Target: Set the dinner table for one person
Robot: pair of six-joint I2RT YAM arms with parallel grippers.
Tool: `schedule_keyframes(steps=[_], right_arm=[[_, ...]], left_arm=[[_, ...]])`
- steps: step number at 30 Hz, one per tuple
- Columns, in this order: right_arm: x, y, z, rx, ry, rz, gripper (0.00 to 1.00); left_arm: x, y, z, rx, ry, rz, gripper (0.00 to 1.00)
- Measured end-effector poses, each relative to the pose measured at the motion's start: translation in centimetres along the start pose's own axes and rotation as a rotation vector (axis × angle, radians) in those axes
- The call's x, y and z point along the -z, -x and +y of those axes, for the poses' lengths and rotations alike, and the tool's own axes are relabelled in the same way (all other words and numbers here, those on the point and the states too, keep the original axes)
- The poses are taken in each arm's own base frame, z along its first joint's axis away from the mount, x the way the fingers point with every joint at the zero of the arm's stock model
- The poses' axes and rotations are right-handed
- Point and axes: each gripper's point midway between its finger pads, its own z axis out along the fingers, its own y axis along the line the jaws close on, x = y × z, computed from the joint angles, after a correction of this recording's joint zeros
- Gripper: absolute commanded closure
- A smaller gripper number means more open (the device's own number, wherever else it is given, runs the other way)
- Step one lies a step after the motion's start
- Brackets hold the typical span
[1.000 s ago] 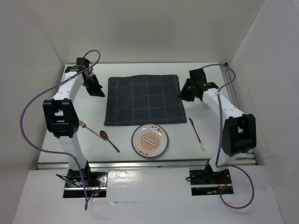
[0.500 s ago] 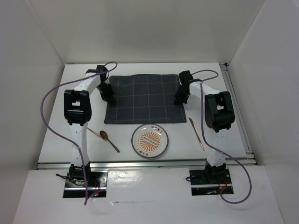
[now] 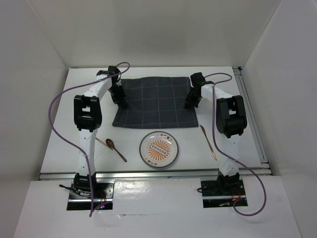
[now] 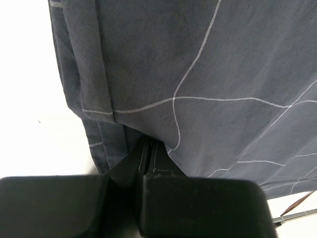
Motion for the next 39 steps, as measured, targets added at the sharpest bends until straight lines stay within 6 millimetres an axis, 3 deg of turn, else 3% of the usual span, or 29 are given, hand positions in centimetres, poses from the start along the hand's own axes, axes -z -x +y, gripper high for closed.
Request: schedule_keyframes(steps=[2,4,5,6,7,10,11,14,17,19,22,25,28,30,36,39], right_arm=[[0.2,0.0,0.0,-0.002,0.0,0.006,0.99],[0.8,0.3,0.3,-0.005,0.011,0.01,0.9],[1.3,0.5,0.6,-0.006,0.024,0.008,0.85],[2.0,0.8,1.0,-0.005,0.037,-0.001,0.6],[2.9,1.1,1.4,-0.007,0.051,-0.011,0.46],[7.2,2.0,2.8,0.038,0.124,-0.063,0.17],[9.2,2.0,3.1,0.062,0.157,-0.093,0.15],[14.5,-0.4,2.2,0.123,0.23,-0.126,0.08],[17.0,-5.9,0.5,0.198,0.283,-0.082,0.0],[16.7,-11.2,-0.2,0.266,0.312,0.002,0.0],[14.7,-19.4,-2.9,0.343,0.293,0.189,0.02],[13.4,-25.0,-6.2,0.369,0.256,0.343,0.06],[13.0,-27.1,-7.0,0.367,0.287,0.41,0.14],[12.7,-27.6,-6.6,0.377,0.319,0.416,0.2],[11.3,-27.6,-4.7,0.384,0.398,0.396,0.34],[10.6,-27.3,-3.7,0.373,0.43,0.382,0.49]], left_arm=[[0.2,0.1,0.1,-0.004,0.011,-0.005,1.0],[0.9,0.4,0.3,-0.008,0.034,-0.016,0.96],[1.4,0.7,0.2,-0.011,0.039,-0.028,0.9],[1.9,1.2,0.0,-0.016,0.04,-0.048,0.85],[2.4,1.7,-0.3,-0.023,0.037,-0.069,0.8],[4.0,2.4,-0.5,-0.049,0.037,-0.111,0.67],[4.5,2.5,-0.6,-0.049,0.041,-0.12,0.66],[6.3,2.6,-0.7,-0.052,0.045,-0.149,0.63],[9.2,2.5,-1.1,-0.057,0.032,-0.193,0.63],[11.5,1.6,-1.2,-0.06,0.015,-0.223,0.63],[15.5,-0.3,-1.3,-0.065,-0.018,-0.277,0.63],[19.3,-1.8,-1.7,-0.077,-0.064,-0.339,0.63],[21.8,-2.3,-2.4,-0.092,-0.099,-0.4,0.63],[22.4,-2.5,-2.8,-0.101,-0.108,-0.413,0.63],[20.6,-3.4,-2.1,-0.099,-0.08,-0.366,0.63],[19.8,-4.0,-1.6,-0.093,-0.063,-0.34,0.63]])
